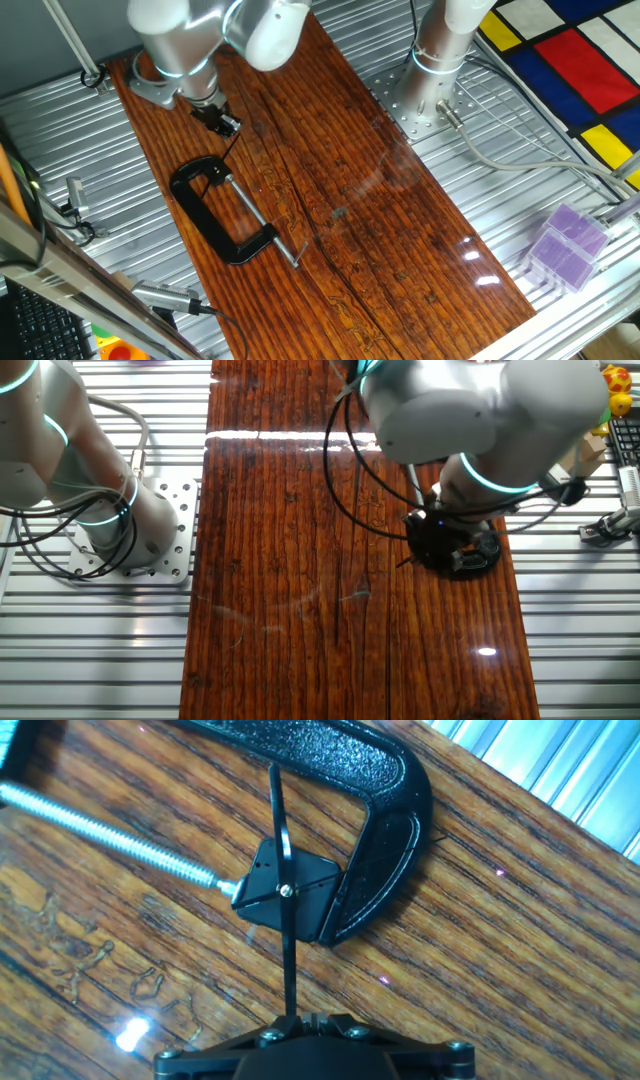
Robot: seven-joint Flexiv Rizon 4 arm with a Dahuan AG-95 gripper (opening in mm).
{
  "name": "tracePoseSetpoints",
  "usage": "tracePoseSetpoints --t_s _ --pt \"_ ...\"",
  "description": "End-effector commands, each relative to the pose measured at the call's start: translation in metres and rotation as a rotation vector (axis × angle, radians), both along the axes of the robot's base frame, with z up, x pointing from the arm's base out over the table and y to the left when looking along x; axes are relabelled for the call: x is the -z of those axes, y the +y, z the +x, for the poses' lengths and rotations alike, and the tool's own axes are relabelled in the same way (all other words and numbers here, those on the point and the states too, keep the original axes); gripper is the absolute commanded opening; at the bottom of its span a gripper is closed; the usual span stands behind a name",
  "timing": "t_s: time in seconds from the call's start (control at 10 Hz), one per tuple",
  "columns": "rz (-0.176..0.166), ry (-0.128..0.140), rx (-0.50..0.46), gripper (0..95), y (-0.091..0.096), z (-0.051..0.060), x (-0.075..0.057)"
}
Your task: Turn the hands of a clock
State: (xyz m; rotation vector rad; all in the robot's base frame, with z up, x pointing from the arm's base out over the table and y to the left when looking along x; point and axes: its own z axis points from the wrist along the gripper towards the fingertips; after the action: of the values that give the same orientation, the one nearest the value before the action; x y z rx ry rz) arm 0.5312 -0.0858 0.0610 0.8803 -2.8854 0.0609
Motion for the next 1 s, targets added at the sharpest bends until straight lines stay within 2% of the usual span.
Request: tracePoseSetpoints --t_s 0.1,0.6,0.7,1.0 --pt "0.021 -0.024 -0.009 0.0 -0.003 -0.001 0.004" --pt "0.019 -0.034 -0.031 0.0 -0.011 -0.002 0.013" --pt "0.023 -0.044 -0.041 0.0 -0.015 -0.002 0.017" --pt "0.025 -0.046 -0.042 0.0 -0.017 -0.002 0.023"
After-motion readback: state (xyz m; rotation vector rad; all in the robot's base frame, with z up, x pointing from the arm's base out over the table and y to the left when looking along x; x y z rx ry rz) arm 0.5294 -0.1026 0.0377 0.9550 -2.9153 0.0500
